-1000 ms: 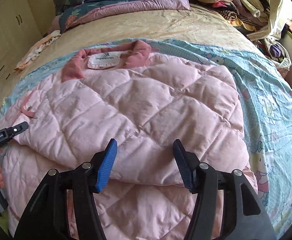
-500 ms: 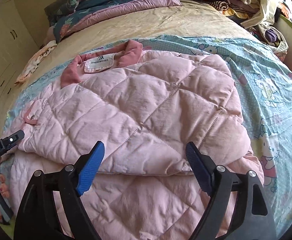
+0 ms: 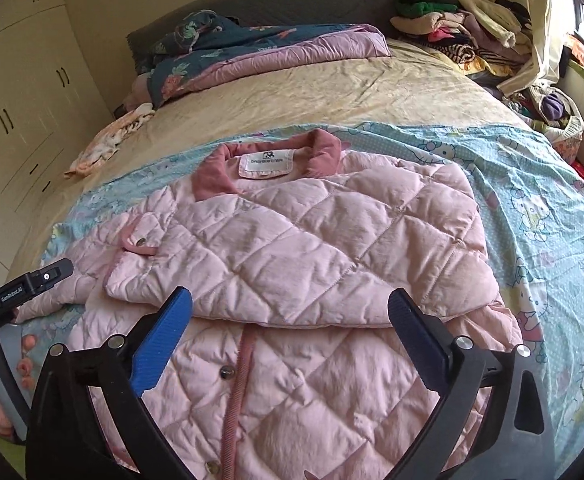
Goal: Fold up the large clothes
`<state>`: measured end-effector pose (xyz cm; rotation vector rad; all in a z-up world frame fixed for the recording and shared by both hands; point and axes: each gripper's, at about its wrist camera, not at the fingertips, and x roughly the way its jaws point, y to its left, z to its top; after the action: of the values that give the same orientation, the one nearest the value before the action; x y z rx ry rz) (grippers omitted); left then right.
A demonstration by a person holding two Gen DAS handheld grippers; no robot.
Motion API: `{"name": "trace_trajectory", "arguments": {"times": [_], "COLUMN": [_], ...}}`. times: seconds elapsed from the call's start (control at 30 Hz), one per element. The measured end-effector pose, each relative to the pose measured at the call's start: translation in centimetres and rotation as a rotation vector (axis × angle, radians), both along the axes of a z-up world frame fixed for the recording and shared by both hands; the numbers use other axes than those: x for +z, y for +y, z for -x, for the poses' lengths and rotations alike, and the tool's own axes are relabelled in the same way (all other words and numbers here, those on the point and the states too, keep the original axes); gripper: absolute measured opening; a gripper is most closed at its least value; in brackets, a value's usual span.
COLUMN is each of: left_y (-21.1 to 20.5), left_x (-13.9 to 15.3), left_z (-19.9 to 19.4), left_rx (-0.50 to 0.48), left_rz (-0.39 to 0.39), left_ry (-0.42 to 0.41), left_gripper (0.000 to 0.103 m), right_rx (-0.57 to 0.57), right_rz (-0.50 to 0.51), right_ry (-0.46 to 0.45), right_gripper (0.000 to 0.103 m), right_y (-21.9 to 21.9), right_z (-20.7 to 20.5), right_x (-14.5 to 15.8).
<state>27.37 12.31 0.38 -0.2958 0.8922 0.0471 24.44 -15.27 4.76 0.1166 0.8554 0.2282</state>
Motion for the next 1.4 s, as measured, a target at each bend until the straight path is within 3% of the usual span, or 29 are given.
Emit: {"name": "trace_trajectory", "arguments": {"times": [0.3, 0.73, 1.4], "left_y": [3.1, 8.6, 15.5], "left_x": [1.2, 1.5, -0.1], "left_z": [2.5, 5.7, 9.1], "left_rx": [0.065, 0.170, 0.294], "left_rz": [-0.006, 0.003, 0.008], "left_ry": [-0.025, -0.046, -0.023], "left_gripper": [0.094, 0.094, 0.094], "right_rx": [0.078, 0.182, 0.345], "right_rz": [0.012, 0.062, 0.123], "right_ry": [-0.061, -0.101, -0.116], "right_gripper": [0.098, 0.099, 0.099], "right_y": [4.3, 11.0, 20.7], "right_z": [2.3, 3.2, 4.2], "right_x": [2.7, 4.2, 3.4]}}
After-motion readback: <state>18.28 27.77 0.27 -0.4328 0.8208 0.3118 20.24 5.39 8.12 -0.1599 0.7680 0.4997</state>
